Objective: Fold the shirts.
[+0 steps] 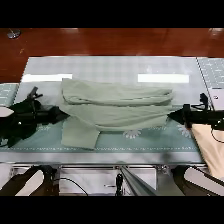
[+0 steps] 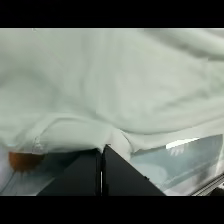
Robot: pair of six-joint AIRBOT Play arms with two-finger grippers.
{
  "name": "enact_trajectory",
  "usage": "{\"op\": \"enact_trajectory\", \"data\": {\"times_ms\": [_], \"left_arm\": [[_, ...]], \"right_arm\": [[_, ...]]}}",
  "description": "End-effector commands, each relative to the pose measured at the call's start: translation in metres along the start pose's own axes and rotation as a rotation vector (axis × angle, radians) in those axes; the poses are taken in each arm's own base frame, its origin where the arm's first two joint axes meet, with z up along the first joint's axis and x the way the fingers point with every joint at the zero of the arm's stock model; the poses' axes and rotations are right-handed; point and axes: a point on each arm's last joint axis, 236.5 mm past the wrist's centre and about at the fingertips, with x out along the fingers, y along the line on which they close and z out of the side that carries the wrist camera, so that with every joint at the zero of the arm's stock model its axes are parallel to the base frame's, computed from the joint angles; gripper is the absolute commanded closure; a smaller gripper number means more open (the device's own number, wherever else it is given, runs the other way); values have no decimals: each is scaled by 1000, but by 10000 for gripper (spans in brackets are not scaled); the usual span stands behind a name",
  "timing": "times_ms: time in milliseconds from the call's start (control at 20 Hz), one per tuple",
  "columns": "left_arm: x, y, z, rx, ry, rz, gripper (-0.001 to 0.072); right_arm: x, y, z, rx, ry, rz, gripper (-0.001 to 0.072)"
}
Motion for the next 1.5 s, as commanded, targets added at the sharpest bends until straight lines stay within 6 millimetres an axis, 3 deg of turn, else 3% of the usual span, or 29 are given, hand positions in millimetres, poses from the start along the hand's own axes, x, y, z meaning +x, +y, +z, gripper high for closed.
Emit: {"op": "enact_trajectory", "data": {"times_ms": [0, 150, 300, 550, 800, 1000, 1250, 1300, 1350, 1400, 1450], "left_arm": [[-24, -32, 54, 63, -90, -16, 688], [-12, -45, 91, 94, -73, -27, 687], [13, -50, 131, 59, -42, -35, 688], [48, -48, 184, -9, -20, -47, 688], [73, -29, 208, -47, -8, -42, 688], [81, -27, 229, -33, -32, -45, 688], [91, -7, 219, -22, 24, 6, 688], [92, -6, 217, -19, 32, 5, 645], [92, -7, 215, -18, 39, 4, 364], [89, -10, 209, -13, 67, -2, 14], [83, -10, 205, -1, 98, 1, 3]], "right_arm": [[-20, 28, 29, -61, -55, 16, 695], [-23, 41, 45, -126, -87, -14, 695], [-4, 53, 60, -188, -75, -53, 694], [10, 57, 104, -149, -110, -68, 695], [19, 51, 132, -129, -105, -68, 695], [25, 45, 146, -110, -100, -68, 694], [35, 33, 160, -68, -130, -63, 693], [37, 33, 164, -54, -142, -51, 691], [38, 34, 169, -45, -161, -43, 535], [37, 37, 171, -39, -172, -27, 168], [33, 43, 173, -47, -173, -8, 87]]}}
